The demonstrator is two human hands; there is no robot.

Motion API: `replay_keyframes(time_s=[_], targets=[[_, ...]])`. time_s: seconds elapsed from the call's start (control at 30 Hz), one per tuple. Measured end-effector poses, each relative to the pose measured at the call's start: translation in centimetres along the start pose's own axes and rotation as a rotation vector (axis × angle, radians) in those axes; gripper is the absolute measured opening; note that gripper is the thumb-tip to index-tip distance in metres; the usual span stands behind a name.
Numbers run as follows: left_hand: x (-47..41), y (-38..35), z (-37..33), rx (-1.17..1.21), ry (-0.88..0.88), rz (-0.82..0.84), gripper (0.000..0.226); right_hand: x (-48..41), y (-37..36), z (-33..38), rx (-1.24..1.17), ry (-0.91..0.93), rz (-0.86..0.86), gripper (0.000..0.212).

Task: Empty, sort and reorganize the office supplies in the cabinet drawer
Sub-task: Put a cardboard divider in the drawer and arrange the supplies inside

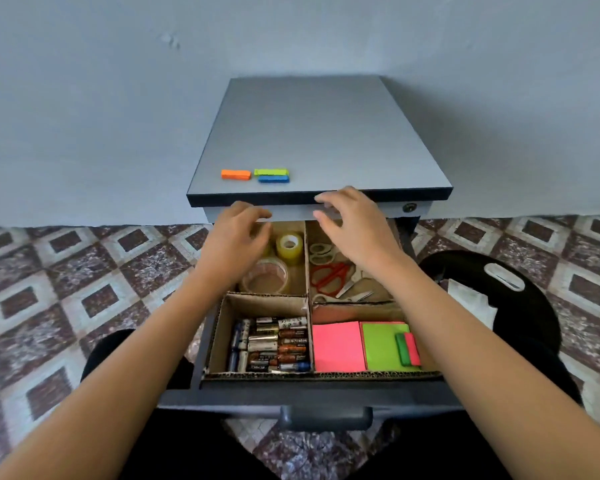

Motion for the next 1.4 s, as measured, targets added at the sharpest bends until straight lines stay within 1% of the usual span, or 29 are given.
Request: replay_keyframes(time_s=[0.17, 0.27, 0.33, 0.4, 0.5, 0.6, 0.7, 0.93, 1.17, 1.4], targets=[[-3.2, 2.6, 1.9, -0.03, 0.048, -0.102, 0.027, -4.4, -1.1, 3.0, 0.04, 0.094, 0.027, 0.036], [-4.9, 3.6, 2.5, -0.062, 0.07, -0.111, 0.035, -7.0, -2.0, 4.5, 0.084, 0.124, 0.04, 0.036], [-6.1, 3.8, 3.1, -0.102, 0.092, -0.072, 0.041, -8.6, -2.4, 5.2, 0.113, 0.12, 0.061, 0.037], [-7.1, 3.9, 3.5, -0.152, 0.096, -0.02, 0.043, -9.9, -2.6, 5.8, 0.143, 0.118, 0.078, 0.037], [-8.4, 4.3, 4.0, -0.219, 0.113, 0.059, 0.039, -11.4, -3.0, 6.8, 0.227, 0.134, 0.12, 0.039], [-9.1, 4.3, 4.5, -0.253, 0.133, 0.153, 0.034, -12.4, -3.6, 7.2, 0.301, 0.128, 0.202, 0.039], [-9.3, 4.4, 5.0, -0.259, 0.132, 0.183, 0.032, -12.8, -4.2, 7.4, 0.329, 0.125, 0.25, 0.036], [-9.1, 4.5, 4.8, -0.245, 0.112, 0.129, 0.029, -13.0, -4.5, 7.8, 0.308, 0.106, 0.201, 0.028], [-9.7, 4.6, 4.2, -0.215, 0.161, 0.227, 0.033, -13.4, -4.3, 8.1, 0.299, 0.083, 0.217, 0.026], [-9.5, 4.7, 4.1, -0.234, 0.113, 0.183, 0.027, -12.9, -4.0, 8.2, 0.249, 0.094, 0.193, 0.024]])
Point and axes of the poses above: each hand's wrist, its own x-axis away from the middle knuckle, its own y-axis out of the back of the hand, z = x × y, the point moved 4 cm from there along -x, towards the middle knuckle, and after that the axes turned 12 degrees about x, right-handed, at the moved point
